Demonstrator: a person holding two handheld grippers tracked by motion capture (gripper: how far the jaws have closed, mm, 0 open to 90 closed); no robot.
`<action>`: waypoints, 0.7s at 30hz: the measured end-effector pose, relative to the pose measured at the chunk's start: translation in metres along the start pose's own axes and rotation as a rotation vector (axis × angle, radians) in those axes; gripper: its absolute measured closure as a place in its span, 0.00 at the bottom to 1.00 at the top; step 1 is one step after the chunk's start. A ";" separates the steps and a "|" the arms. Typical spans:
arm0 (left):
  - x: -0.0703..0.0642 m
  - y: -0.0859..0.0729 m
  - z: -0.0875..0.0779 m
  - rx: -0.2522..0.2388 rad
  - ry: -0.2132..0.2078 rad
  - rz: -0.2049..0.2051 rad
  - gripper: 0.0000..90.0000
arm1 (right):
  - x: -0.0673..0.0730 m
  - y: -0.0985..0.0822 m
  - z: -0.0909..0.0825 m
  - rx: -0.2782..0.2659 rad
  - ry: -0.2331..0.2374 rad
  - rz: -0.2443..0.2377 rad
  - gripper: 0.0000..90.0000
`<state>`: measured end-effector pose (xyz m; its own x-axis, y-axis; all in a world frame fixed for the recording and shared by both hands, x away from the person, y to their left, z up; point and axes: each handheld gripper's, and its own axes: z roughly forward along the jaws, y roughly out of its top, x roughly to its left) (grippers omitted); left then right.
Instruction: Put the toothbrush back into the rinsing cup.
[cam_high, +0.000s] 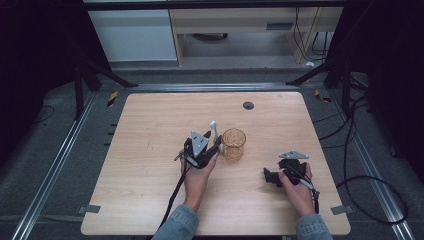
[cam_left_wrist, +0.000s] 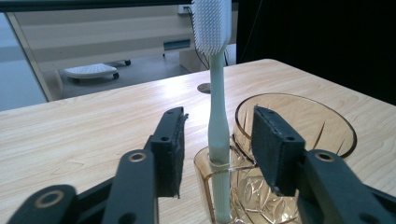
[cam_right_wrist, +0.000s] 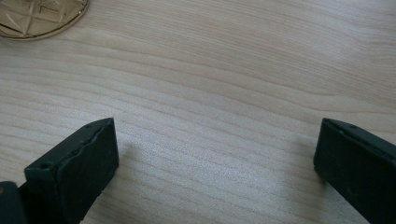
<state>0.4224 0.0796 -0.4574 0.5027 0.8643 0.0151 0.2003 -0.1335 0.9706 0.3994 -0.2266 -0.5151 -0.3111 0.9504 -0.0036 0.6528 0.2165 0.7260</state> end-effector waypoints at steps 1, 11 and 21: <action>0.000 0.000 0.000 0.002 -0.002 0.001 0.58 | 0.000 0.000 0.000 0.000 -0.002 0.000 0.00; 0.001 0.002 -0.002 0.023 -0.003 0.031 0.44 | 0.000 0.000 0.000 0.000 -0.002 0.001 0.00; 0.003 0.005 -0.006 0.064 -0.037 0.055 0.32 | 0.000 0.000 0.000 0.000 -0.001 0.001 0.00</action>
<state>0.4200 0.0839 -0.4511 0.5451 0.8364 0.0577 0.2241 -0.2117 0.9513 0.3995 -0.2265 -0.5152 -0.3095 0.9509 -0.0038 0.6532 0.2155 0.7259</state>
